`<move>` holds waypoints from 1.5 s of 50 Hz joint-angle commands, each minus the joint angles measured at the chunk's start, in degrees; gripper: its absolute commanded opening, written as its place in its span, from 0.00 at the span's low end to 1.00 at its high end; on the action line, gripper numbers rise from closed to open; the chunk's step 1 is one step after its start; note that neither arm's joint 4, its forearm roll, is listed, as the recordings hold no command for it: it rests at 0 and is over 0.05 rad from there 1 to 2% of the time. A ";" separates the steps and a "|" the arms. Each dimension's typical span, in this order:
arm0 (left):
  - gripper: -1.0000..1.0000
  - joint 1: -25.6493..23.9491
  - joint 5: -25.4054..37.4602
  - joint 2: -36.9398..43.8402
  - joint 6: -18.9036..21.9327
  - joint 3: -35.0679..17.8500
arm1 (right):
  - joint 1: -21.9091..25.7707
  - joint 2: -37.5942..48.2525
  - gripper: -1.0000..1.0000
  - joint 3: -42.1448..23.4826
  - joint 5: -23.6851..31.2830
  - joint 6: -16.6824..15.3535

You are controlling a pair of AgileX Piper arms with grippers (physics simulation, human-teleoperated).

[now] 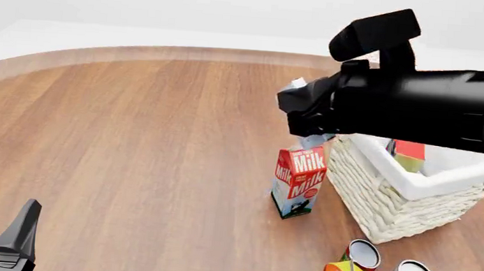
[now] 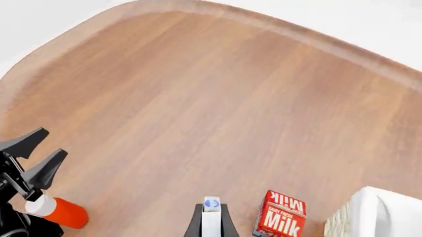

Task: Pick up the cream cheese box and the butter, and put them in the basket.

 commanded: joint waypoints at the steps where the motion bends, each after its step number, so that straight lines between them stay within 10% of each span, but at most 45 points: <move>1: 1.00 0.00 0.00 0.00 0.00 0.00 | -5.50 -4.75 0.00 -3.40 2.55 -0.46; 75: 1.00 0.00 0.00 0.00 0.00 0.00 | -37.74 -11.41 0.00 7.13 -3.01 3.71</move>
